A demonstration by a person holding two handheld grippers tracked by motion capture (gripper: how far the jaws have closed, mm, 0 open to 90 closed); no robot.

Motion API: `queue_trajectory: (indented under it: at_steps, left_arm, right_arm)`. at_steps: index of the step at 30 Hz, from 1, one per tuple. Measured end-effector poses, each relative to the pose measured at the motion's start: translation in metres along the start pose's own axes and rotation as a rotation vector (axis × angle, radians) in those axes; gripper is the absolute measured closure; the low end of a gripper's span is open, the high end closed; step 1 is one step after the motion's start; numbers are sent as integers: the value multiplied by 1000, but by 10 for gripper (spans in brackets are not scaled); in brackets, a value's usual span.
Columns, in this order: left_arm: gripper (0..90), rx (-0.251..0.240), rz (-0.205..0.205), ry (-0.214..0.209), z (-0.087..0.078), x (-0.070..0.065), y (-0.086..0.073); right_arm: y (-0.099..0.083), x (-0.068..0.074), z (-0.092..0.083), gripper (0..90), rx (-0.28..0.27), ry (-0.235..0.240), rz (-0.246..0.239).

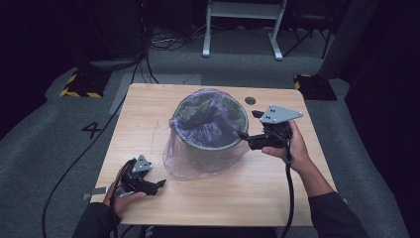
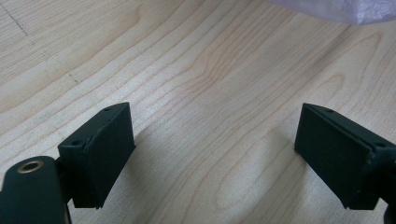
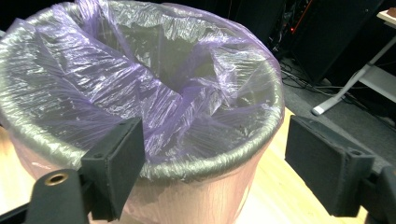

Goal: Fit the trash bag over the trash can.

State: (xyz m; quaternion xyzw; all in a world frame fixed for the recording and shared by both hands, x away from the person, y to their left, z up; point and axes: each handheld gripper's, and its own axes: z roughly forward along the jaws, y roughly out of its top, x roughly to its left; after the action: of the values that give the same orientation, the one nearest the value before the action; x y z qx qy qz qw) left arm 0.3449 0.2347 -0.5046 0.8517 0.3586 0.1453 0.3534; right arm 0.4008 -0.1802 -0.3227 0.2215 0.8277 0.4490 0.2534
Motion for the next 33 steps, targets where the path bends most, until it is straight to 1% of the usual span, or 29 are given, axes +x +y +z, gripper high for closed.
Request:
queue_trajectory:
  at_steps: [2,5,10,17,19,29,31,33]
  left_arm:
    - [114,0,0,0,0,0,0]
    - [114,0,0,0,0,0,0]
    - [114,0,0,0,0,0,0]
    - [114,-3,2,0,0,0,0]
    - [114,-2,2,-1,0,0,0]
    - [114,-1,1,-1,0,0,0]
    - [114,-1,2,-1,0,0,0]
    - [114,-2,2,-1,0,0,0]
  right_arm:
    - [-2,-1,-3,203,-9,2,9]
    - [-5,-2,-7,201,-15,-5,9]
    - [-14,-3,-11,192,4,-3,3]
    - [-22,-7,-18,192,11,-14,16]
    - [-25,-8,-20,192,16,-24,14]
    - [-45,-11,-19,192,52,-37,31]
    - [-49,-11,-19,192,52,-20,38]
    - [-53,-10,-18,192,66,-23,35]
